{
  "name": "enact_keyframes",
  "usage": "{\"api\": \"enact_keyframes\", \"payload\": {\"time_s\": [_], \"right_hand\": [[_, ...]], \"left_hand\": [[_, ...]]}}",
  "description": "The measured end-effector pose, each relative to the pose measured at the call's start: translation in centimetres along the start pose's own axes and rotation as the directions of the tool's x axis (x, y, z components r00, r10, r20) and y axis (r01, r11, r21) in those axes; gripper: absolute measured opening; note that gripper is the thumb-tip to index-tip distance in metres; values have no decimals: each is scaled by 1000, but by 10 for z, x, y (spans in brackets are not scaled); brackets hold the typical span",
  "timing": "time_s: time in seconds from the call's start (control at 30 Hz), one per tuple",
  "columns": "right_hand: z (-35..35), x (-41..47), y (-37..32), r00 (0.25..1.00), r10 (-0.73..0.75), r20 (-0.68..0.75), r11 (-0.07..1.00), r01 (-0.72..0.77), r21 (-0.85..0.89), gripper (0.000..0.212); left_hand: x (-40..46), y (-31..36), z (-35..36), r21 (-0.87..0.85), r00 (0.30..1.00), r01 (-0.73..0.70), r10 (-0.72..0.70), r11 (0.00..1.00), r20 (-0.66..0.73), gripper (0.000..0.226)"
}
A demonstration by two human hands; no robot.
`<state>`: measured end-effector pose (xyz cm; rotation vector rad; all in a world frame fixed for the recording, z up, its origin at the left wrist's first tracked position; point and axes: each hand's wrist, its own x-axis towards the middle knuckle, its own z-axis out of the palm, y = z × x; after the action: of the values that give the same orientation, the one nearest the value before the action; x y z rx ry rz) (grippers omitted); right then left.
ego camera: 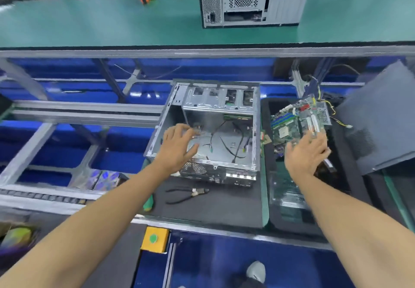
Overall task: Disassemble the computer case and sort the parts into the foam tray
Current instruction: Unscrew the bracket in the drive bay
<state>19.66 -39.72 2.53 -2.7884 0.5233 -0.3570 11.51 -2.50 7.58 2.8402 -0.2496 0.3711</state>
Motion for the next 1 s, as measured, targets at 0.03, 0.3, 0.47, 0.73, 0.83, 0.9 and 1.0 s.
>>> {"api": "enact_keyframes", "payload": {"time_s": [0.03,0.3,0.47,0.73,0.83,0.9,1.0], "right_hand": [[1,-11,-10,1000,-14,-7,999,14,48,47],[-20,-58,-88,960,-56,274,843,-101,529,21],[-21,-88,-102,944,-52,325,986,-2,164,57],[-20,-97,-106,977,-46,210,997,34,62,50],[-21,-97,-106,974,-48,220,999,43,28,54],[-22,-98,-107,972,-53,230,999,53,8,59],[-22,-97,-107,971,-68,231,997,76,-25,65]], "left_hand": [[-11,-8,-1,-28,999,37,-37,999,-13,43],[-126,-75,10,-125,878,274,-301,953,-372,41],[-170,-89,36,81,824,514,-518,854,230,58],[-138,-93,31,-346,540,831,-779,435,318,44],[-117,-101,11,-552,445,795,-860,250,252,31],[-101,-108,-7,-674,506,690,-842,265,187,26],[-64,-104,-35,-696,655,567,-754,441,55,32]]}}
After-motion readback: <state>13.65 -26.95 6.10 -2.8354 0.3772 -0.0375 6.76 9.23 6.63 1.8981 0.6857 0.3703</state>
